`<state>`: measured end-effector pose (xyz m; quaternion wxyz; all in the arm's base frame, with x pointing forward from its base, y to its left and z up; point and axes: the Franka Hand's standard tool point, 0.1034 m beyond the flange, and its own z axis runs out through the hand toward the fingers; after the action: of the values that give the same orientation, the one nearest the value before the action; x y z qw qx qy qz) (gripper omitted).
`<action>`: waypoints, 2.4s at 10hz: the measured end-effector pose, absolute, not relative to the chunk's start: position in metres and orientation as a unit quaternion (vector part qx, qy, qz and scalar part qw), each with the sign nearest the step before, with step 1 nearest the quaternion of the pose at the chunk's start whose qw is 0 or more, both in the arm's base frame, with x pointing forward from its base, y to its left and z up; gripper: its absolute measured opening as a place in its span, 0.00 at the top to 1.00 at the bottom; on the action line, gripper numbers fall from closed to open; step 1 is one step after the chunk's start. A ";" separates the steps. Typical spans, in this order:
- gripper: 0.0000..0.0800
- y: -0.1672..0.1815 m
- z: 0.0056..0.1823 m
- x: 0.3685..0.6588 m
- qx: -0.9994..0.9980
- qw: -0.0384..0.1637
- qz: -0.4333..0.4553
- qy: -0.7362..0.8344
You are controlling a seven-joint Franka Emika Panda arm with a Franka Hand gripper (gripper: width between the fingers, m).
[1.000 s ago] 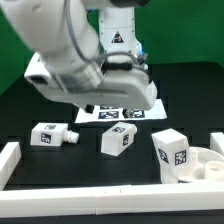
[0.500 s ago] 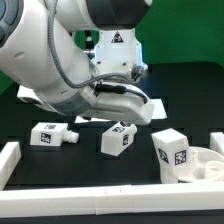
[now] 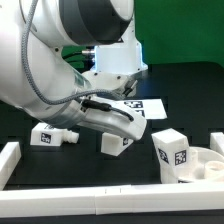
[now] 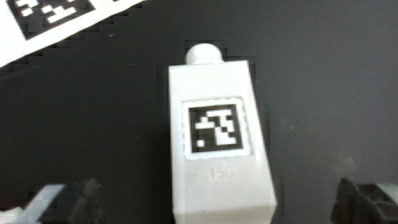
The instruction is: Assemble stool
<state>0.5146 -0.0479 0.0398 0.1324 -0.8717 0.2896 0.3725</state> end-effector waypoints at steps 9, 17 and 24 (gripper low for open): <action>0.19 -0.046 0.025 0.506 -0.830 0.151 0.419 0.336; 0.59 -0.039 0.006 0.501 -0.823 0.142 0.416 0.360; 0.58 -0.035 0.076 0.529 -0.908 0.075 0.271 0.310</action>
Offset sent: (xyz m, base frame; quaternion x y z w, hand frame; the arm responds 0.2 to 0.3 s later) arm 0.0198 0.0215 0.0049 0.1236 -0.1637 0.0768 0.9757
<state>0.5286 -0.0355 0.0762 0.0755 -0.9080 0.3105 0.2709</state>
